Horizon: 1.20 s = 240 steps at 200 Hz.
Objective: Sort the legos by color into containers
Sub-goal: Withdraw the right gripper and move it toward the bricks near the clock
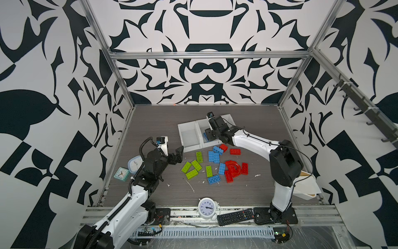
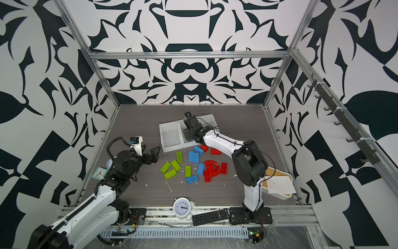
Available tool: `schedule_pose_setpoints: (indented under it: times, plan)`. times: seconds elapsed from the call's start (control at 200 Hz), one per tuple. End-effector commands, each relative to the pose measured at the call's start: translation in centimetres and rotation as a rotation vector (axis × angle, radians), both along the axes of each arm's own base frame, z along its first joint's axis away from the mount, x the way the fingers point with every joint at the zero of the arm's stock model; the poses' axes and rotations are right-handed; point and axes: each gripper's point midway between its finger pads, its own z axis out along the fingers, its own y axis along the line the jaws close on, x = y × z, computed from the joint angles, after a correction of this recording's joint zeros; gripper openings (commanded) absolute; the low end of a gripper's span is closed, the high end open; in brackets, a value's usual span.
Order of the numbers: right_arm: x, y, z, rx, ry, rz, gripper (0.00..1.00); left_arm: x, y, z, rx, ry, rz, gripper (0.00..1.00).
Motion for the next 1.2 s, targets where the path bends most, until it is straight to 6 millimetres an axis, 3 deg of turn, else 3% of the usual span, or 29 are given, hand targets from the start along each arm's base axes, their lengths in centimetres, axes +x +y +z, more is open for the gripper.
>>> schedule_pose_setpoints:
  times: [0.0,0.215,0.35,0.5,0.65,0.925,1.005,1.195]
  plan:
    - [-4.2,-2.8,2.1,0.003,0.027,0.008,0.63,-0.2,-0.1,0.2,-0.012,-0.007,-0.007,1.0]
    - [-10.1,-5.4,-0.4,-0.023,0.208,0.052,0.59,-0.2,-0.2,0.1,-0.014,-0.003,-0.013,1.0]
    - [-13.1,-4.2,-1.3,0.054,0.305,0.124,0.57,-0.2,-0.2,0.1,-0.009,-0.002,-0.013,1.0]
    - [-18.5,-0.8,-2.6,0.0,0.353,0.439,0.59,-0.2,-0.1,0.2,-0.007,-0.004,-0.006,1.0]
    - [-21.7,0.3,-4.0,-0.075,0.378,0.629,0.59,-0.2,0.0,0.1,-0.009,-0.002,-0.003,0.99]
    - [-24.1,0.7,-4.8,-0.149,0.388,0.766,0.6,-0.1,0.2,-0.1,-0.001,0.002,0.012,1.0]
    - [-24.5,0.0,-5.7,-0.2,0.398,0.766,0.66,-0.1,0.3,-0.2,0.0,0.001,0.016,1.0]
    - [-24.4,-0.5,-6.8,-0.263,0.407,0.754,0.66,0.1,0.3,-0.4,0.004,0.008,0.02,1.0]
